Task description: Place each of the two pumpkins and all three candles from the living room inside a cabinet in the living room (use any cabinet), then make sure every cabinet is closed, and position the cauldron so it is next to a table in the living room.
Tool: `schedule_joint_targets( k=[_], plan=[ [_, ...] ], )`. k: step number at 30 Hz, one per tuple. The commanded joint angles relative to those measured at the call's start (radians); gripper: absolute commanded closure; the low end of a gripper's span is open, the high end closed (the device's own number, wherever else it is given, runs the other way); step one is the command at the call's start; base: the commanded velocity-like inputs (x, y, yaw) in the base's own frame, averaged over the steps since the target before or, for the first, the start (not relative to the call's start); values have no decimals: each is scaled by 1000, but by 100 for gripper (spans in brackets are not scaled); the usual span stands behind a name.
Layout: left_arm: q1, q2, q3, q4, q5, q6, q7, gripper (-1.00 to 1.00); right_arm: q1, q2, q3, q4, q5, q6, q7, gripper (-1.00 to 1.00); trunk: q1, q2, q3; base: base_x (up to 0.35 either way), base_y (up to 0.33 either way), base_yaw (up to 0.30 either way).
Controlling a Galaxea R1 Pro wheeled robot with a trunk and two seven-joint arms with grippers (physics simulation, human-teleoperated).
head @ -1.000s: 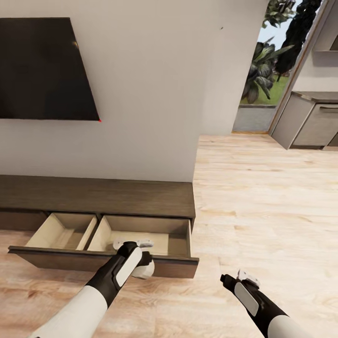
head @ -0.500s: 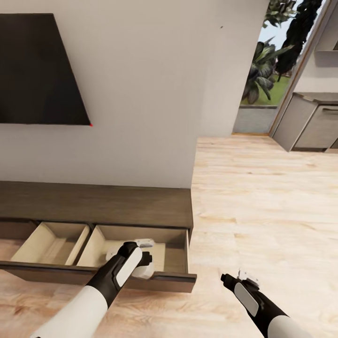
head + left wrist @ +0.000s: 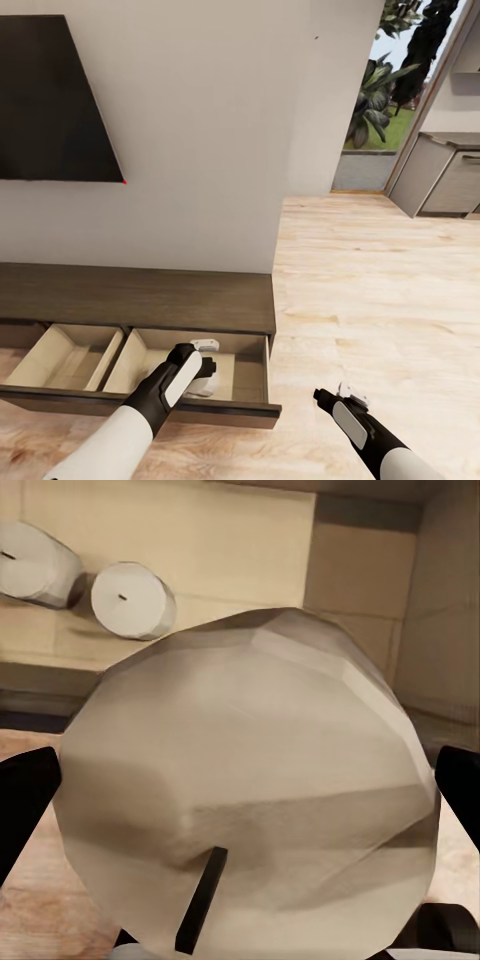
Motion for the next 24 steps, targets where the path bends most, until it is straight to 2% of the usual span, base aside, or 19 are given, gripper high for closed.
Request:
schedule_joint_targets(
  k=[1, 24],
  plan=[
    [-1, 0, -3, -1, 10, 1, 10, 100, 0, -1, 8, -2, -6, 4, -8, -100, 0, -1, -1, 89, 0, 0],
    [-1, 0, -5, -1, 11, 1, 10, 100, 0, -1, 8, -2, -6, 4, -8, -100, 0, -1, -1, 132, -41, 0]
  ],
)
